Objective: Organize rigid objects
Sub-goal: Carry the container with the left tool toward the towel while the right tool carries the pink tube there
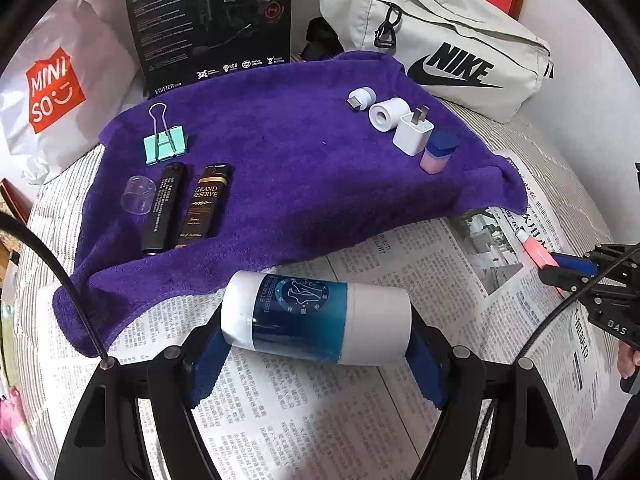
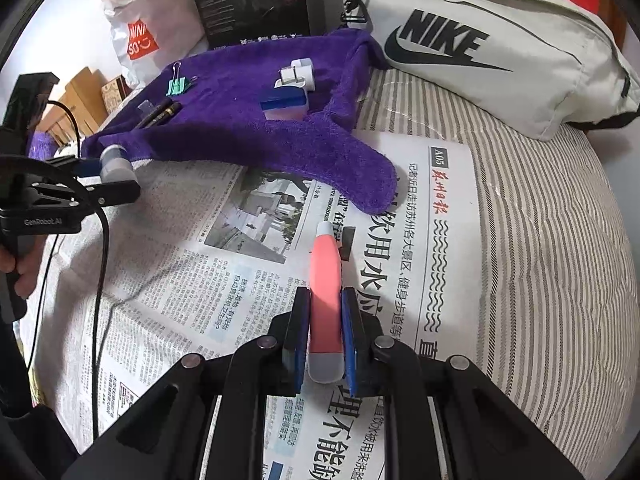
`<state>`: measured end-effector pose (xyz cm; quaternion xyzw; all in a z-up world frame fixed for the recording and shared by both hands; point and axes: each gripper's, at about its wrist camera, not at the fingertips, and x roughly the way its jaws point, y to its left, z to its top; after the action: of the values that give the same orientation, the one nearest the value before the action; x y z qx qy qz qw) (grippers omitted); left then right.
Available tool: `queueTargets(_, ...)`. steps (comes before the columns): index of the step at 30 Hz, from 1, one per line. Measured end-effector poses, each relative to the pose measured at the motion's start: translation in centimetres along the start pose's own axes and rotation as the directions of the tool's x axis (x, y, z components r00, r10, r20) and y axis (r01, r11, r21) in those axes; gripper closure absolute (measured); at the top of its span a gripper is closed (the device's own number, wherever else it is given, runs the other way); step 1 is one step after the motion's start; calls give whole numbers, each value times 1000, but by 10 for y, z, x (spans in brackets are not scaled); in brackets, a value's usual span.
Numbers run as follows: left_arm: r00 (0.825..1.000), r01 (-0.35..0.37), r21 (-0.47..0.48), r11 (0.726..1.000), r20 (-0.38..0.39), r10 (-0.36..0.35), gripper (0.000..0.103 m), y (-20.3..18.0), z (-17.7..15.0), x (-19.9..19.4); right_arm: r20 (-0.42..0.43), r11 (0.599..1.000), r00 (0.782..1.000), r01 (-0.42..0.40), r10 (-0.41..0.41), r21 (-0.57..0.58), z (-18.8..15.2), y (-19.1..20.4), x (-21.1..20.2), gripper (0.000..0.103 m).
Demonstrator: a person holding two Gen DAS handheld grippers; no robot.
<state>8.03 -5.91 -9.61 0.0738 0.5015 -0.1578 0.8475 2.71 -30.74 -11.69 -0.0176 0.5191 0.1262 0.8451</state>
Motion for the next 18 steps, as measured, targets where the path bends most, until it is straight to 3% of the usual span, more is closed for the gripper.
queueTargets(5, 1000, -2, -5, 1000, -1, 2, 26, 3, -1, -1, 15, 998, 999, 40, -39, -46, 1, 8, 4, 87)
queueTargets(11, 999, 19, -31, 999, 31, -18, 26, 16, -1, -16, 31, 1000, 999, 4, -4, -18, 7, 5, -7, 88)
queueTargets(18, 998, 29, -60, 998, 60, -25, 26, 31, 5, -32, 82, 998, 996, -14, 20, -64, 33, 25, -24, 88)
